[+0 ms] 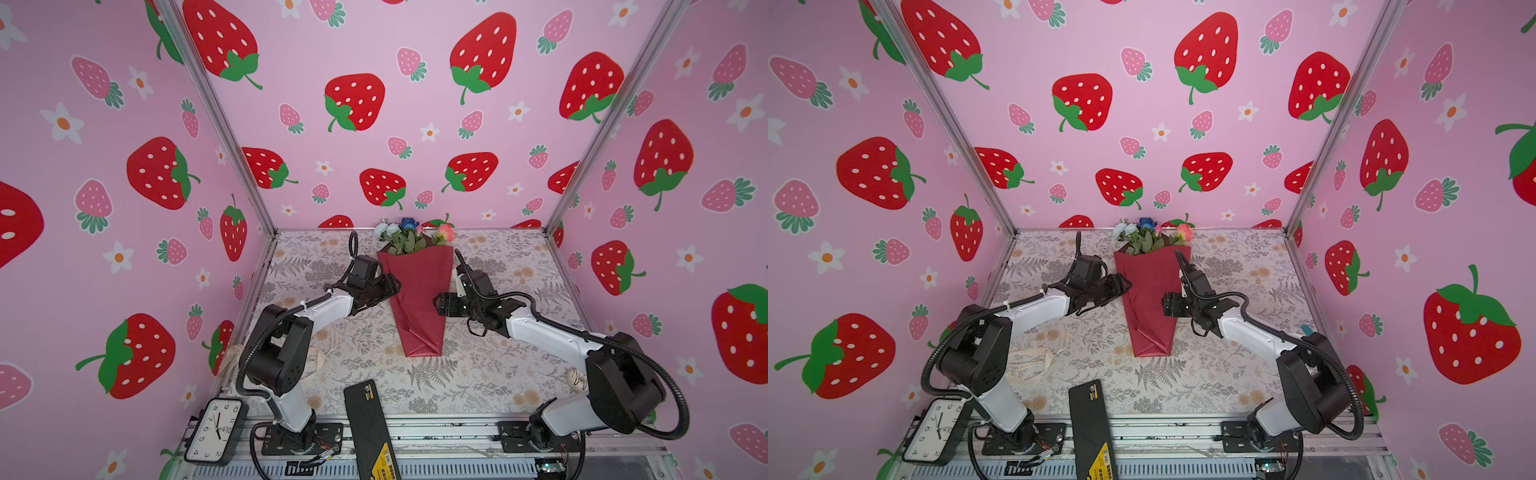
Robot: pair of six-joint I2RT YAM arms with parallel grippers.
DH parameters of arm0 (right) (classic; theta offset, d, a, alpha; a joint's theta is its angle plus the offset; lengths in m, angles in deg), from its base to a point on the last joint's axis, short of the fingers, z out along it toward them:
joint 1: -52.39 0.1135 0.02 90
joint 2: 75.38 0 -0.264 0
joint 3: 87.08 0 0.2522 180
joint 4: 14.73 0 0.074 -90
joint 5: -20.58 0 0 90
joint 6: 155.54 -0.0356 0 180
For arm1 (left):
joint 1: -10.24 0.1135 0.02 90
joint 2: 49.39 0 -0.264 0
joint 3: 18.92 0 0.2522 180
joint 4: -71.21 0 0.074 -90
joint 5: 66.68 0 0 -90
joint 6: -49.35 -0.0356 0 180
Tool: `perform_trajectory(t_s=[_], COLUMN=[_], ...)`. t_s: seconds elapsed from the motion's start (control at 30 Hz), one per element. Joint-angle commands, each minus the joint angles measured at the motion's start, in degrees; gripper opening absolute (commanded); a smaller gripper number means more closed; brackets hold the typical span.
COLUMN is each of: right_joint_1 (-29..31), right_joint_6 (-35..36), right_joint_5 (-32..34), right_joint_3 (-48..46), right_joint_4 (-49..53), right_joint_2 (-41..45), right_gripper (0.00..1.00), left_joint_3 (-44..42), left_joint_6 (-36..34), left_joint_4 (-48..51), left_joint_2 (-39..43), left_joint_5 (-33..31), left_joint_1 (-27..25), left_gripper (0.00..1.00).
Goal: Tie the bouquet of fake flowers
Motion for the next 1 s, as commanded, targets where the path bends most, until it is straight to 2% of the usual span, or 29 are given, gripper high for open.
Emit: perform_trajectory(t_s=[0.0, 0.27, 0.37, 0.5, 0.57, 0.7, 0.97], right_joint_1=[-1.13, -1.96, -2.07, -2.65, -3.30, -4.81, -7.56], right_joint_6=[-2.61, -3.76, -3.92, -4.05, -4.08, -3.55, -1.28], right_joint_5=[-2.62, -4.34, -4.54, -4.77, -5.04, -6.11, -10.87], right_joint_3=[-1.81, -3.52, -3.61, -3.86, -3.97, -3.97, -1.90], right_joint_4=[-2.64, -5.07, -5.23, -5.27, -5.36, -5.75, -6.35], right_joint_2=[0.16, -0.88, -1.16, -1.28, -1.08, -1.07, -3.55], right_gripper=[0.81, 0.78, 0.76, 0.74, 0.74, 0.73, 0.67], left_joint_3=[3.00, 3.94, 4.19, 4.22, 4.01, 3.73, 2.11], left_joint_6=[-0.82, 0.89, 1.87, 1.39, 0.17, -3.01, -9.86], left_joint_4=[-0.32, -4.03, -5.81, -6.04, -4.40, -1.78, 1.86], left_joint_2=[-1.62, -6.39, -7.70, -7.59, -7.04, -6.57, -6.57], left_joint_5=[3.79, 8.09, 9.73, 10.19, 8.39, 5.84, 0.14], left_joint_1=[0.05, -0.69, -0.93, -1.08, -0.85, -0.51, -0.14], left_gripper=[0.70, 0.60, 0.53, 0.30, 0.19, 0.02, 0.00])
